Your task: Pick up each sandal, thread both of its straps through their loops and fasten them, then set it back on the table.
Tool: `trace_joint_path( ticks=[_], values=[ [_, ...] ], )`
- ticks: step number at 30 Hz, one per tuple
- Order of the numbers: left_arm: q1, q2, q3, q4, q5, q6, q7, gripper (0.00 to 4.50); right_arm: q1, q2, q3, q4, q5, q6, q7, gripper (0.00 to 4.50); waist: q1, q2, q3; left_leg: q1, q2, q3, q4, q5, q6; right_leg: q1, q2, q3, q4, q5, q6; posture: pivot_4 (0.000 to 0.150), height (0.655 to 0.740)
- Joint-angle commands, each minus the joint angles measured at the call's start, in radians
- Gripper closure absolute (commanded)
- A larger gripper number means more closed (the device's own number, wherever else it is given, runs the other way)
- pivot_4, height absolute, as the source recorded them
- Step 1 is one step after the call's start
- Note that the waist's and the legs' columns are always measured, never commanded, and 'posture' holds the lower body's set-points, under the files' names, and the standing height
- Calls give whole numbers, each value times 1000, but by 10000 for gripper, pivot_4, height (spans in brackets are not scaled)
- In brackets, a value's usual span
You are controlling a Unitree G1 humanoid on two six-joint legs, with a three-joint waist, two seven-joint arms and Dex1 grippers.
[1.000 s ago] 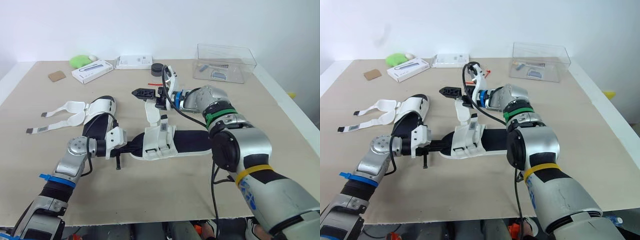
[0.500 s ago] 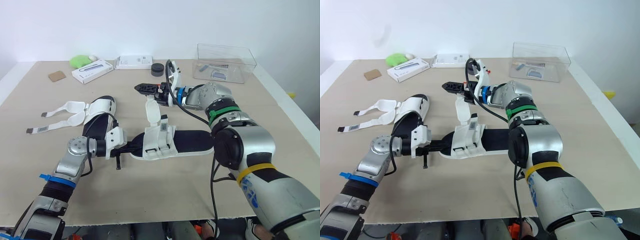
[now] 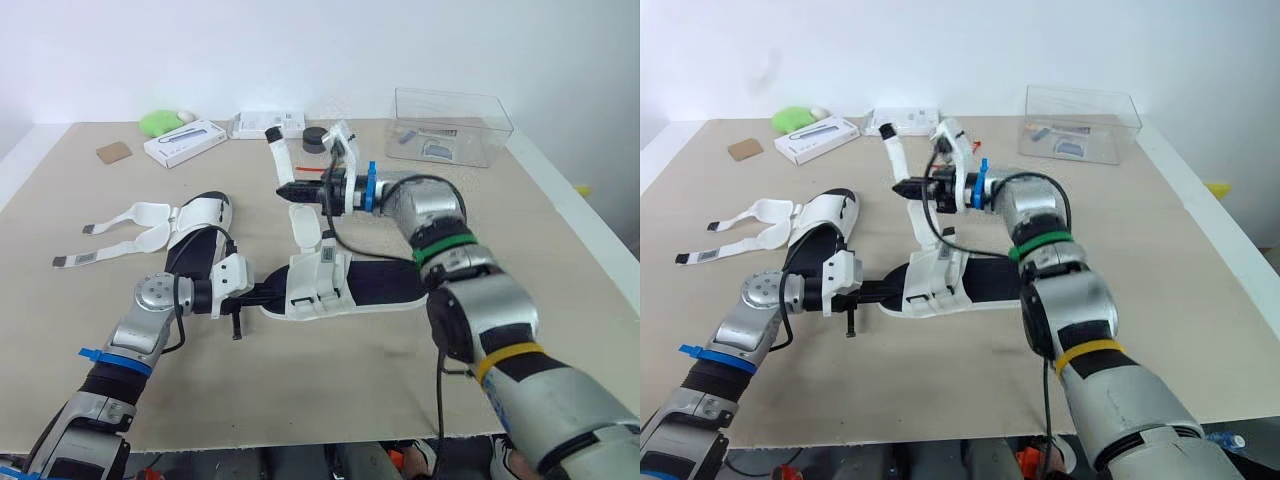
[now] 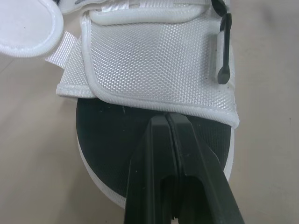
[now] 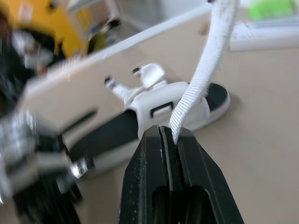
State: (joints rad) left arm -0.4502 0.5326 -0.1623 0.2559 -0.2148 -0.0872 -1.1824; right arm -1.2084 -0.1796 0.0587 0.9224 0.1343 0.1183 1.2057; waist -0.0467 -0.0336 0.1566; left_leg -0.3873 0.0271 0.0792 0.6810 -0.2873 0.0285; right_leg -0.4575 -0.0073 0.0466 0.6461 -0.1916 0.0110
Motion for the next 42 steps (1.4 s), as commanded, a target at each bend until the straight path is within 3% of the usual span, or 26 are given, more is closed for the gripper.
trace_joint_path(
  ticks=[1,4,6,9,14,17,21,22,24,26,30,36,39,42],
  values=[
    [16,15,-13,39,34,24,5,45000,52,-8,26,-125,-23,-430,53,44057,0,0,0,0,0,0,0,0,-1,0,0,0,0,0,0,1500,7400],
    [9,11,-11,39,24,37,-4,45000,106,-15,57,-159,-24,-834,123,44057,0,0,0,1,0,0,0,1,-3,0,-1,0,1,1,0,1500,7400],
    [6,10,-10,38,21,43,-6,45000,109,-26,86,-134,-34,-984,147,44057,0,0,0,2,0,0,0,2,-4,0,-1,0,1,1,-1,1500,7400],
    [0,7,-12,43,22,46,-10,45000,101,-105,239,-84,-138,-1403,185,44057,0,0,0,2,0,1,0,5,-8,0,-1,0,1,3,-1,1500,7400],
    [-13,1,-14,54,25,44,-10,45000,52,-148,336,23,-247,-1521,105,44057,0,0,0,5,0,4,0,5,-8,1,1,1,1,3,-2,1500,7400],
    [-16,2,-14,58,27,42,-10,45000,22,-162,366,77,-294,-1550,51,36204,0,0,0,7,0,5,0,7,-9,2,1,2,2,3,-2,1500,7400],
    [-9,6,-14,52,26,43,-10,45000,-1,-189,375,86,-338,-1572,-43,15731,0,0,0,12,0,7,0,7,-10,6,0,3,2,2,-3,1500,7400],
    [-7,6,-15,51,27,43,-10,45000,-2,-202,384,80,-337,-1573,-55,12661,0,0,0,12,1,7,0,7,-10,6,1,3,2,2,-3,1500,7400],
    [0,7,-16,45,27,44,-9,45000,14,-245,404,47,-284,-1538,-51,2517,1,0,0,12,1,7,0,7,-10,6,0,3,2,2,-3,1500,7400],
    [4,9,-16,40,26,45,-10,45000,33,-283,426,11,-227,-1498,-37,661,1,0,0,12,1,7,0,7,-9,6,0,3,2,2,-4,1500,7400],
    [6,16,-16,37,27,48,-16,45000,219,-437,412,-317,102,-1121,103,661,3,0,0,12,1,6,-1,6,-8,8,-1,3,1,1,-4,1500,7400],
    [-1,23,-12,31,14,68,-32,45000,496,-749,355,-1119,668,48,-91,661,2,4,1,14,2,3,-5,5,-8,7,-3,2,3,-2,-7,1500,7400],
    [-8,16,-11,27,6,84,-36,45000,552,-842,343,-1303,916,454,-238,661,4,1,0,14,3,-1,-6,6,-10,8,-1,-2,2,-3,-8,1500,7400],
    [-13,7,-7,19,-4,104,-34,45000,595,-813,326,-1361,945,633,-375,661,4,-2,-1,19,5,-5,-6,6,-9,15,1,-4,1,-8,-4,1500,7400]
  ],
)
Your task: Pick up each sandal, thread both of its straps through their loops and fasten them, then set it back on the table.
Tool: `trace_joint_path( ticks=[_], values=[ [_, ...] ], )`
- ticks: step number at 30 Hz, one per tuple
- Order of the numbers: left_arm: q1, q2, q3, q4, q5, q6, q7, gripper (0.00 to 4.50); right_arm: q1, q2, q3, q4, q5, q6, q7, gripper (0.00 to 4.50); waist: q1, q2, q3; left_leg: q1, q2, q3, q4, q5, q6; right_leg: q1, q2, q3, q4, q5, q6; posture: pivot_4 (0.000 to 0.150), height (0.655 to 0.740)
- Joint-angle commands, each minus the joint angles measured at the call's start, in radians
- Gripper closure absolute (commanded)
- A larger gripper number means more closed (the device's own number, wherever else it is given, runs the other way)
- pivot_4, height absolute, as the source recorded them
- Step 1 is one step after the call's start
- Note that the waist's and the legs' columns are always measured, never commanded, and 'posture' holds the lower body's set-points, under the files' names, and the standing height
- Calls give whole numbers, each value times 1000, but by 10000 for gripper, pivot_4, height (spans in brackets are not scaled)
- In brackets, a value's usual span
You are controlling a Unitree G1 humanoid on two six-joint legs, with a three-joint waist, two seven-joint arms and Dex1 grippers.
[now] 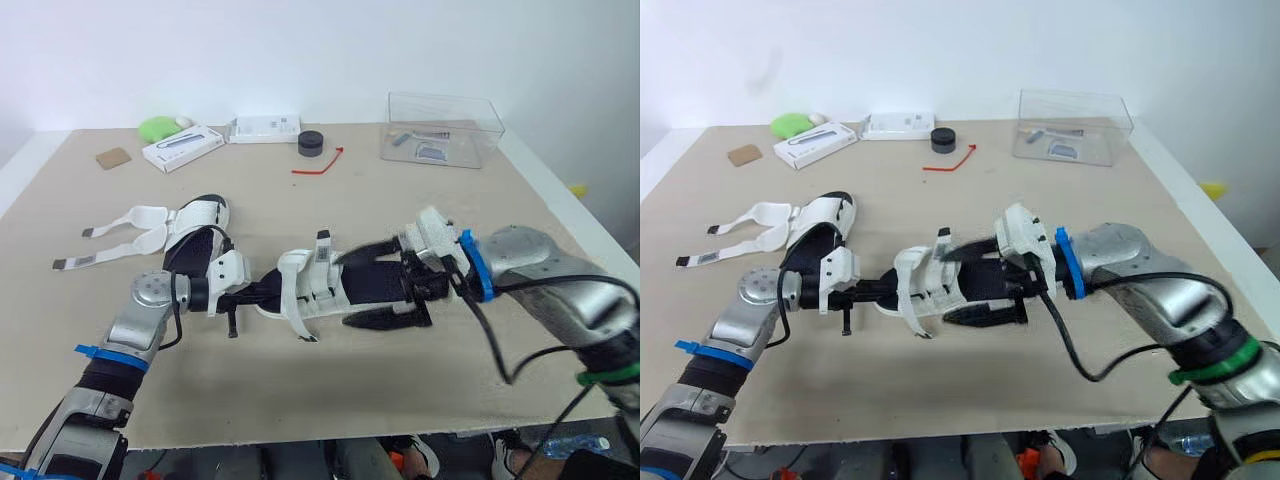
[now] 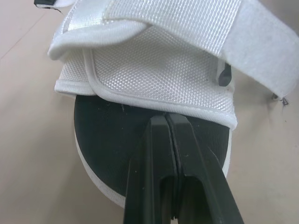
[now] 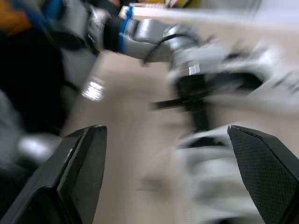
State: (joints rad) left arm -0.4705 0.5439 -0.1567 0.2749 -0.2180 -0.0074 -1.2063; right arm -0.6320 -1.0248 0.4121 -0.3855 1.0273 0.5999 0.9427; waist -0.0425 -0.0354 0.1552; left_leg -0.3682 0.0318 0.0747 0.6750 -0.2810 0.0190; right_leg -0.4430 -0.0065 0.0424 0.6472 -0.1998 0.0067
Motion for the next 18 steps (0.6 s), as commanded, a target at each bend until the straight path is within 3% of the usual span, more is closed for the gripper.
trace_joint_path(
  ticks=[1,8,18],
  values=[
    [7,-4,-12,-2,-1,28,-11,45000,23,62,-38,-40,76,222,-193,661,0,0,0,0,0,0,0,0,0,0,0,1,0,0,1,1500,7400],
    [5,-4,-15,1,6,27,-19,45000,-6,256,-45,8,19,444,-366,661,0,0,0,-3,-3,1,0,0,0,-1,0,4,-1,-2,7,1500,7400],
    [3,-7,-17,10,16,18,-20,45000,-30,358,-55,9,-63,600,-363,661,0,0,0,-6,-4,-2,0,-2,2,-1,-1,3,-2,-3,9,1500,7400]
  ],
)
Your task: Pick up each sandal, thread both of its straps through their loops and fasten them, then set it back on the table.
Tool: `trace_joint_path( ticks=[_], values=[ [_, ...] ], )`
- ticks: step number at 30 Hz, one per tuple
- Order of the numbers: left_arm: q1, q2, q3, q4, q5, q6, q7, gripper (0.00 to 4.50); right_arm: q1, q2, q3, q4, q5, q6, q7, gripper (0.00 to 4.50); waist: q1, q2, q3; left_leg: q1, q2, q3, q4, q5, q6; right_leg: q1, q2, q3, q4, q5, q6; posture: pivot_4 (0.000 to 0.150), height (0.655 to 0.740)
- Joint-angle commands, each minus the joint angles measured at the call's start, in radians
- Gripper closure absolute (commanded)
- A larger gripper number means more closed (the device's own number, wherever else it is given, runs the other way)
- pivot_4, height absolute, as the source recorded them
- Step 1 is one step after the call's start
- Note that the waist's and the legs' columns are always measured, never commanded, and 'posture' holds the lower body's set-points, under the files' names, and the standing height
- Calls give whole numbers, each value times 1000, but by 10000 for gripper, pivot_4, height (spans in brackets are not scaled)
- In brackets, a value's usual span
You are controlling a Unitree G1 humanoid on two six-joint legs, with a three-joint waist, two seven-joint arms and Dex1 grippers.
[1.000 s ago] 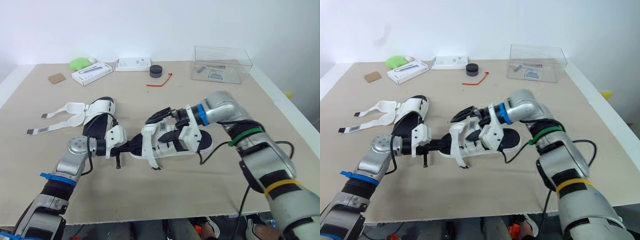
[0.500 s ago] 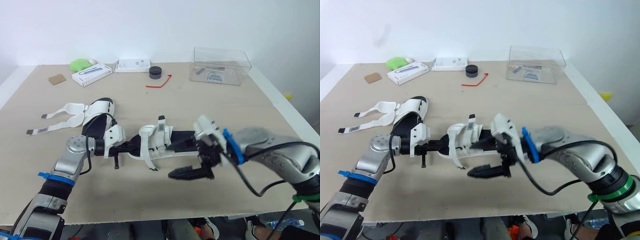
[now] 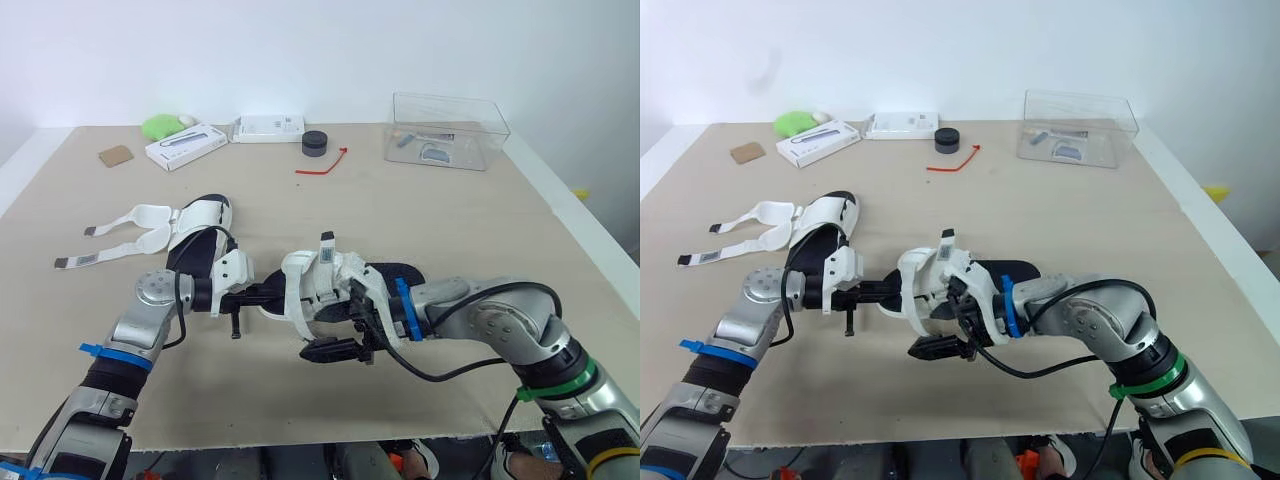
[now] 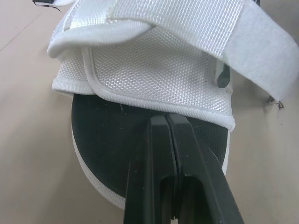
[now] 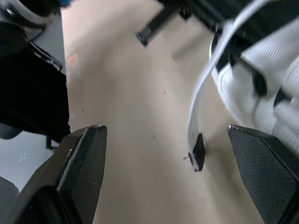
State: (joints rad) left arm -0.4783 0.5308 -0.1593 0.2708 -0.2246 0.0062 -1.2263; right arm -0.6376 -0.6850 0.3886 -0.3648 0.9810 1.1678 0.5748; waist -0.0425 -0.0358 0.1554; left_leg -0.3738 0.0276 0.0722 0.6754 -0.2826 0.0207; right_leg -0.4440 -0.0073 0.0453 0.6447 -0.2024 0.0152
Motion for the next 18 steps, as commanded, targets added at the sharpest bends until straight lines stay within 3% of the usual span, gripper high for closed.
trace_joint_path(
  ticks=[1,4,9,10,12,18],
  values=[
    [12,6,-15,14,23,4,1,45000,-26,26,-30,-8,-27,40,5,661,0,0,0,0,0,0,0,0,0,0,0,0,0,0,0,1500,7400],
    [16,5,-15,12,24,5,3,45000,-28,48,-21,1,-64,61,7,8653,0,0,0,0,0,-3,0,0,0,0,1,-2,0,0,0,1500,7400],
    [15,7,-14,16,25,4,5,45000,-38,102,-31,30,-105,93,2,31145,0,0,0,-1,0,-3,0,0,0,0,1,-2,0,0,-1,1500,7400],
    [14,7,-14,17,26,4,5,45000,-41,109,-35,35,-113,97,4,37813,0,0,0,-1,0,-4,0,0,0,0,1,-3,0,0,-1,1500,7400],
    [12,7,-13,19,26,3,6,45000,-53,124,-42,48,-124,105,9,44011,-1,0,0,-1,0,-4,0,0,0,0,1,-3,0,0,-1,1500,7400],
    [17,10,-11,10,27,5,12,45000,-85,154,-61,79,-144,130,36,44711,-1,0,0,-1,0,-5,0,0,0,0,1,-3,0,0,-1,1500,7400]
  ],
)
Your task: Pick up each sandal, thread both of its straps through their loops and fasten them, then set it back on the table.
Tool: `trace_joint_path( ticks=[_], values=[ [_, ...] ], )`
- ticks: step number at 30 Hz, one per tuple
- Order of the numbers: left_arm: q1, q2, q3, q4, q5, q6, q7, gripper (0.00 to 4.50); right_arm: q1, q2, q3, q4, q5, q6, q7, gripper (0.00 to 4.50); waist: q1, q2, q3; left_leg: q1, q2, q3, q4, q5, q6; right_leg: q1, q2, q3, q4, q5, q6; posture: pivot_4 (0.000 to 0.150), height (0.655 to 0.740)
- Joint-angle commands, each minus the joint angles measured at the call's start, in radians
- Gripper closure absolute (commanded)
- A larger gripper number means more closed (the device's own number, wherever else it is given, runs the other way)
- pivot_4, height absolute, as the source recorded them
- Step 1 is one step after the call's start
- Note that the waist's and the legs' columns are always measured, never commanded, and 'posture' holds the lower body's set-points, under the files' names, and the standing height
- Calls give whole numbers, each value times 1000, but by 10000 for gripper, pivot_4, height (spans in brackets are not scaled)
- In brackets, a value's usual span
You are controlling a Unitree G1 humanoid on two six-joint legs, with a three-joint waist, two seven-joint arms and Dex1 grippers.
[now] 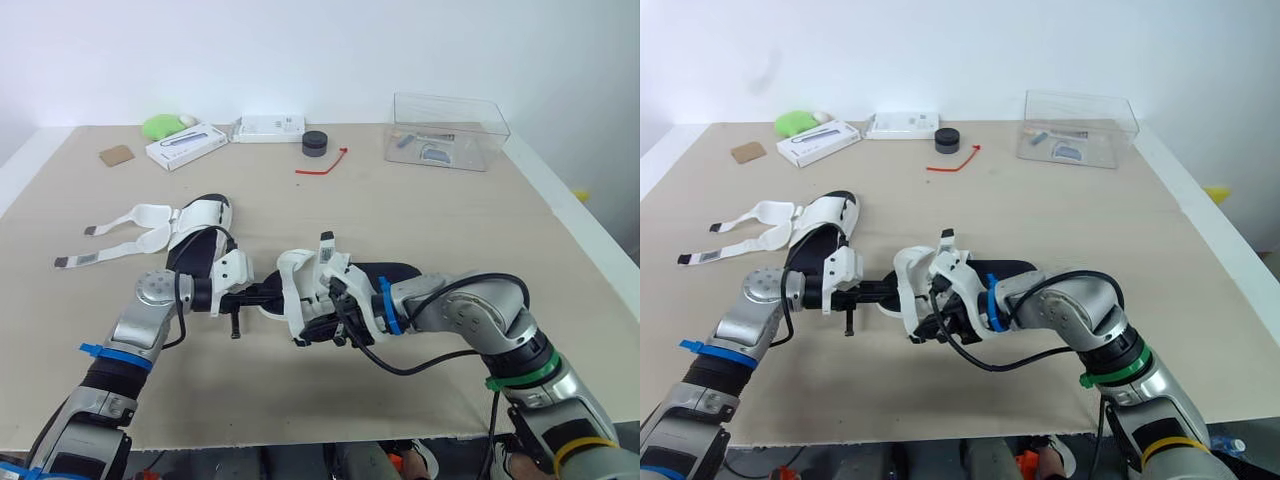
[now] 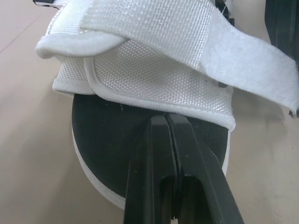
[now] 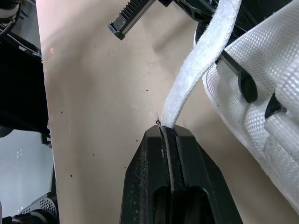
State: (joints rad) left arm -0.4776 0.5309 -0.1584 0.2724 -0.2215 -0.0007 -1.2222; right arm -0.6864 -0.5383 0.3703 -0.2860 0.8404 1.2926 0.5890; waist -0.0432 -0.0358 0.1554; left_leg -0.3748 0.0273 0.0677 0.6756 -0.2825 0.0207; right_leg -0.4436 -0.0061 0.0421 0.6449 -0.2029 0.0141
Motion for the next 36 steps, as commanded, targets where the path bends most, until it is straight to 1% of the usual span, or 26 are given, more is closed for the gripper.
trace_joint_path(
  ticks=[1,3,6,10,12,13,19,36],
  values=[
    [19,11,-11,5,24,13,8,45000,-40,13,-51,6,-1,11,26,44711,0,0,0,0,0,0,0,0,0,0,0,0,0,0,0,1500,7400],
    [23,16,-9,1,24,14,9,45000,-58,43,-107,32,36,37,31,44711,0,0,0,0,0,0,0,0,0,0,0,0,0,0,0,1500,7400],
    [27,21,-6,-5,22,18,10,45000,-118,113,-232,98,102,99,10,44711,-1,0,0,0,0,0,0,0,0,0,0,0,0,1,0,1500,7400],
    [26,26,-5,-5,22,20,11,45000,-249,151,-326,222,114,158,5,44711,-2,0,0,0,1,-1,0,0,0,0,0,-1,0,1,-2,1500,7400],
    [25,25,-6,-4,22,21,12,45000,-278,146,-323,267,90,157,19,44711,-2,0,0,0,1,-1,0,0,0,0,0,-1,0,3,-6,1500,7400],
    [23,23,-8,-1,23,19,13,45000,-283,132,-297,285,68,152,31,44711,-2,0,0,0,1,-1,0,0,0,0,0,-1,0,4,-7,1500,7400],
    [19,14,-12,6,26,14,16,45000,-265,118,-241,343,27,190,67,44711,-1,0,0,-1,0,-1,0,0,1,0,0,-1,0,3,-7,1500,7400],
    [20,12,-16,13,31,5,18,45000,-273,124,-188,396,-62,198,116,44711,-2,0,0,-1,0,-1,0,0,1,0,0,-2,0,3,-7,1500,7400]
  ],
)
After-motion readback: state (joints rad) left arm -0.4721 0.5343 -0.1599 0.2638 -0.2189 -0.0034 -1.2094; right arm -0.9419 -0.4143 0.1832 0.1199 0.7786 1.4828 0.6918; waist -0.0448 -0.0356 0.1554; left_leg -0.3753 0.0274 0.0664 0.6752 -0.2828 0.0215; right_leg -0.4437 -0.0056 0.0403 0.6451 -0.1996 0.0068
